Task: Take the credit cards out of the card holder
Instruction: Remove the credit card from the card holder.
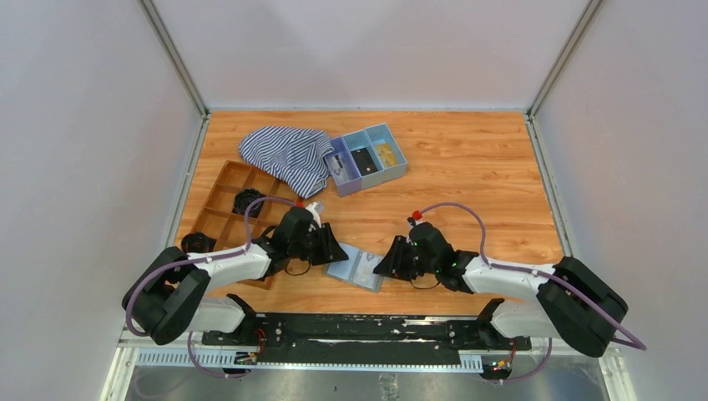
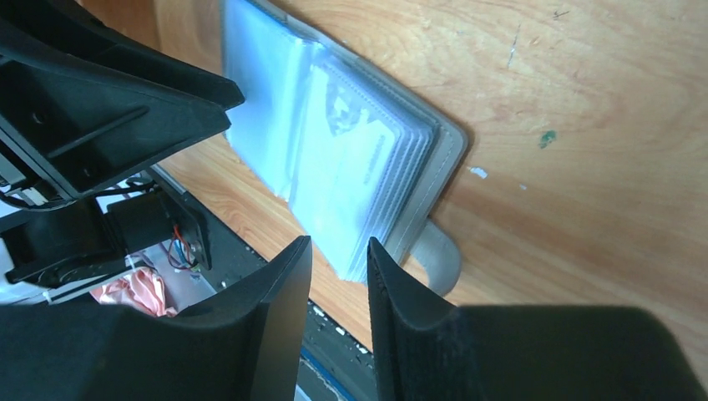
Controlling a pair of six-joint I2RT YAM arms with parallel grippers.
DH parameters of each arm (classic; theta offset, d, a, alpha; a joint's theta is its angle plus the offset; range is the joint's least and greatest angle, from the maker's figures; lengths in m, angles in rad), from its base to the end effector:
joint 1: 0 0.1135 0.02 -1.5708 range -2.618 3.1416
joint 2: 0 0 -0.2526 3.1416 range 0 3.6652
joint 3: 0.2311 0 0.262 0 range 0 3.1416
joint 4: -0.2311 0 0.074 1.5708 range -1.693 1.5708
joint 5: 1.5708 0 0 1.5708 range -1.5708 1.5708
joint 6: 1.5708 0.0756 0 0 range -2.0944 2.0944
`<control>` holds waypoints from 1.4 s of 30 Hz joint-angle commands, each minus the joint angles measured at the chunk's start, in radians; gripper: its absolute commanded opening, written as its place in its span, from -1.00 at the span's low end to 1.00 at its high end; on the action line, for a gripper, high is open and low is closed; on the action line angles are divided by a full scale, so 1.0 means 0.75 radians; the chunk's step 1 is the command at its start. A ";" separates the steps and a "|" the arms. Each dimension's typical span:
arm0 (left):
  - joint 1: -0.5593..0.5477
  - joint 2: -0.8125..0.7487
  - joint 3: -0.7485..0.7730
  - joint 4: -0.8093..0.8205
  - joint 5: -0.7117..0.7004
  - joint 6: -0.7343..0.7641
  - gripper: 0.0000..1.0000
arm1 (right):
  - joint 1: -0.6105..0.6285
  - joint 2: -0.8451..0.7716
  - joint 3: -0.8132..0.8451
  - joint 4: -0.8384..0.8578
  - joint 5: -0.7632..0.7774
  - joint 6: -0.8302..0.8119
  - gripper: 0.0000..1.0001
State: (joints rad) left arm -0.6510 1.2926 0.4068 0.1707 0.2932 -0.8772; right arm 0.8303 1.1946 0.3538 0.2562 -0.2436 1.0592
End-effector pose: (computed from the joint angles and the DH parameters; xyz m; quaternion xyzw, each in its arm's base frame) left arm 0.2007 -0.1804 0.1009 -0.0414 0.9012 -0.3800 0.2044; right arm 0.1652 0.2078 0.1171 0.0427 0.8752 0.4435 0.1886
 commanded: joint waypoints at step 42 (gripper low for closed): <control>0.066 -0.397 0.308 -0.815 -0.319 0.243 -0.27 | 0.065 0.496 0.405 0.307 -0.251 -0.108 -0.20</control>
State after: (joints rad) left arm -0.6090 1.0225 0.5301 -0.1734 0.1989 -0.7944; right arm 0.8646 1.5036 0.5835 0.4686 -0.3866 1.0260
